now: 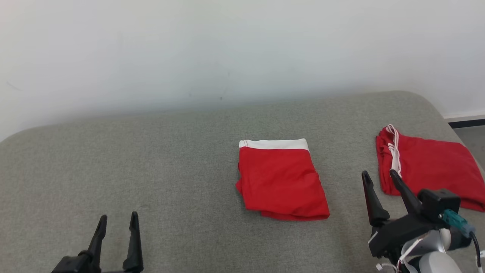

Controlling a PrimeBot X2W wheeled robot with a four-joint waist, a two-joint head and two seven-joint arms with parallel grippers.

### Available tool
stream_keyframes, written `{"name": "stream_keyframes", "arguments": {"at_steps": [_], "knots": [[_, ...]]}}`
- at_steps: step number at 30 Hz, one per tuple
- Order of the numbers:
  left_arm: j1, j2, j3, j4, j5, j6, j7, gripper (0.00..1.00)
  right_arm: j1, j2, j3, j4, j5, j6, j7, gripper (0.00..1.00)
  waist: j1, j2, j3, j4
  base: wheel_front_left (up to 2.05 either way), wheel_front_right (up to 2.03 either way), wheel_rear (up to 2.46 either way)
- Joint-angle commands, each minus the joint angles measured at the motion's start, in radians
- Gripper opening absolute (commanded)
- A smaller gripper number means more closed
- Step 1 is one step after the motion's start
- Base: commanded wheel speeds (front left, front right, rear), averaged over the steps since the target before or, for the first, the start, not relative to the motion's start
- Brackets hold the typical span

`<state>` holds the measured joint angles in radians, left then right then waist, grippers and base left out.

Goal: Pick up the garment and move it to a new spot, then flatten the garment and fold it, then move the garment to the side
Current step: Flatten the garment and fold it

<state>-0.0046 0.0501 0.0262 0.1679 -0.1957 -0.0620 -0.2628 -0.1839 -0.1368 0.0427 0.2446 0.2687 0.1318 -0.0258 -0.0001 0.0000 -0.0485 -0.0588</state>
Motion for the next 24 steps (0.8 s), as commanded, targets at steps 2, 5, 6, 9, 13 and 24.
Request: {"name": "stream_keyframes", "arguments": {"at_steps": [2,5,6,9,13,24], "knots": [[0.035,0.001,0.022,0.000,-0.007,-0.004,-0.002,1.00,0.034,-0.003,-0.010,0.001,-0.007,-0.003,-0.011,1.00,0.0001,0.0000,-0.019,-0.016,0.00,0.00,0.00],[0.052,0.001,0.039,0.001,-0.003,-0.007,-0.002,1.00,0.052,-0.011,-0.007,0.012,-0.014,-0.003,-0.025,1.00,0.0001,0.0000,-0.026,-0.020,0.00,0.00,0.00],[0.061,0.001,0.046,0.001,0.000,-0.007,-0.002,1.00,0.060,-0.016,-0.006,0.019,-0.015,-0.003,-0.032,1.00,0.0001,0.0000,-0.030,-0.021,0.00,0.00,0.00],[0.081,0.001,0.068,0.006,0.008,-0.016,-0.002,1.00,0.071,-0.024,0.005,0.041,-0.009,-0.003,-0.055,1.00,0.0001,0.0000,-0.039,-0.024,0.00,0.00,0.00],[0.096,0.004,0.086,0.010,0.022,-0.025,-0.002,1.00,0.079,-0.034,0.008,0.073,0.000,-0.003,-0.072,1.00,0.0001,0.0000,-0.050,-0.023,0.00,0.00,0.00],[0.080,0.005,0.090,0.033,0.052,-0.035,-0.002,1.00,0.072,-0.031,-0.013,0.119,-0.002,-0.003,-0.083,1.00,0.0001,0.0000,-0.062,-0.016,0.00,0.00,0.00]]}}
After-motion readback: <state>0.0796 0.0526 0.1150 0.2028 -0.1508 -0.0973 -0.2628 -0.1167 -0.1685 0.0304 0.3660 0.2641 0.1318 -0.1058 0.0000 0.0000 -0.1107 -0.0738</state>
